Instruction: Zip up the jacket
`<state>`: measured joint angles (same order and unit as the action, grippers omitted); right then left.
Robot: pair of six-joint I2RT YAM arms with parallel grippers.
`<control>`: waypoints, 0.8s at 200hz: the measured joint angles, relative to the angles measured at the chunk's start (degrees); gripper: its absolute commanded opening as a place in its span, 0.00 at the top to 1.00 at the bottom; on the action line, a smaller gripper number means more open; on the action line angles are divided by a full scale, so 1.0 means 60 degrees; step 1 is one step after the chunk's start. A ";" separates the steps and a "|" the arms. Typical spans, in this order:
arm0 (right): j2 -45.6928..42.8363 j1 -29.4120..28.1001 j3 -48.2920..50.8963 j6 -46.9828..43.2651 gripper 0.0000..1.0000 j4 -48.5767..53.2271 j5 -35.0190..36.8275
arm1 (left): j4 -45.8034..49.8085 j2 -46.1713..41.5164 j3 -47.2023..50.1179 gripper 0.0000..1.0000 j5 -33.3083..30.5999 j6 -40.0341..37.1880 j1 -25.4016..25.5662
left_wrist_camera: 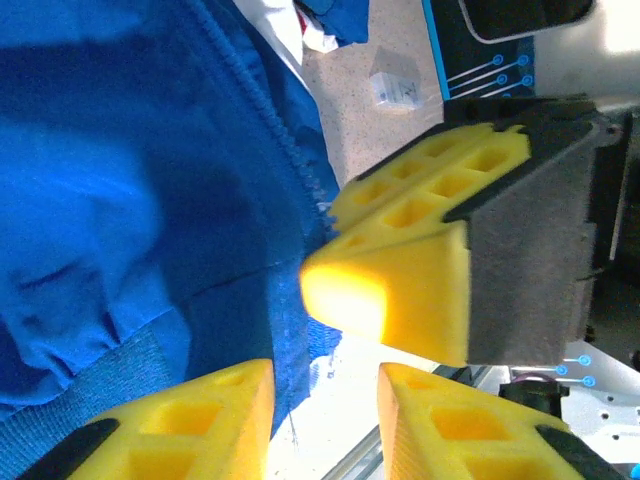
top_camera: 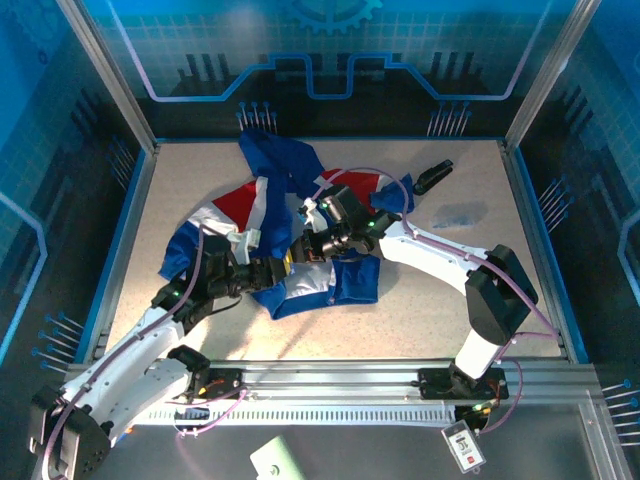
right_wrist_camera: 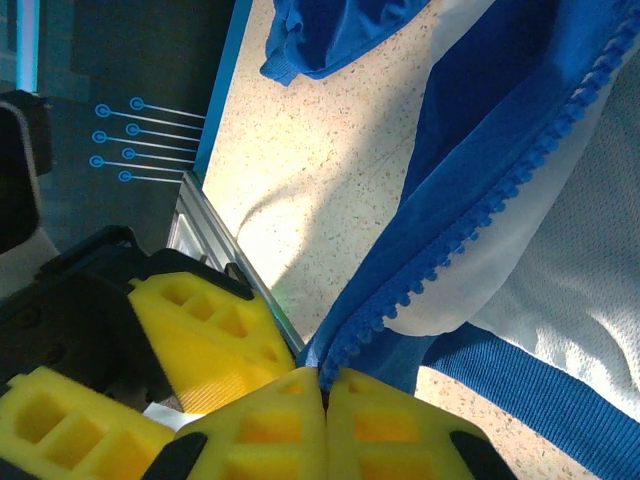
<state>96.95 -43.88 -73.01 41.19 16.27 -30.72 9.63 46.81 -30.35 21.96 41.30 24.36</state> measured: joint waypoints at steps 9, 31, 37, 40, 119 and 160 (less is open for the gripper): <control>0.0000 0.0000 0.0000 0.0000 1.00 0.0000 0.0000 | -0.0080 -0.0033 0.0113 0.62 0.0000 0.0087 -0.0036; 0.0000 0.0000 0.0000 0.0040 1.00 -0.0011 0.0000 | -0.0208 -0.0229 0.0437 0.62 0.0004 0.0215 -0.0127; 0.0000 0.0004 0.0000 0.0058 1.00 -0.0015 -0.0004 | -0.0262 -0.0299 0.0525 0.62 0.0004 0.0270 -0.0164; 0.0000 0.0004 0.0000 0.0069 1.00 -0.0015 -0.0004 | -0.0295 -0.0328 0.0557 0.62 0.0004 0.0306 -0.0175; 0.0000 0.0004 0.0000 0.0288 1.00 -0.0189 -0.0240 | -0.1872 -0.0492 0.1286 0.68 0.0703 0.1086 -0.0302; 0.0000 0.0011 0.0000 0.0466 1.00 -0.0390 -0.0401 | -0.2368 -0.0492 0.1464 0.75 0.0841 0.1333 -0.0368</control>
<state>96.95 -43.81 -73.01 43.99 13.93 -33.12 -4.58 43.86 -21.56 27.00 49.30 22.15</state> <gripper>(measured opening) 0.064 0.244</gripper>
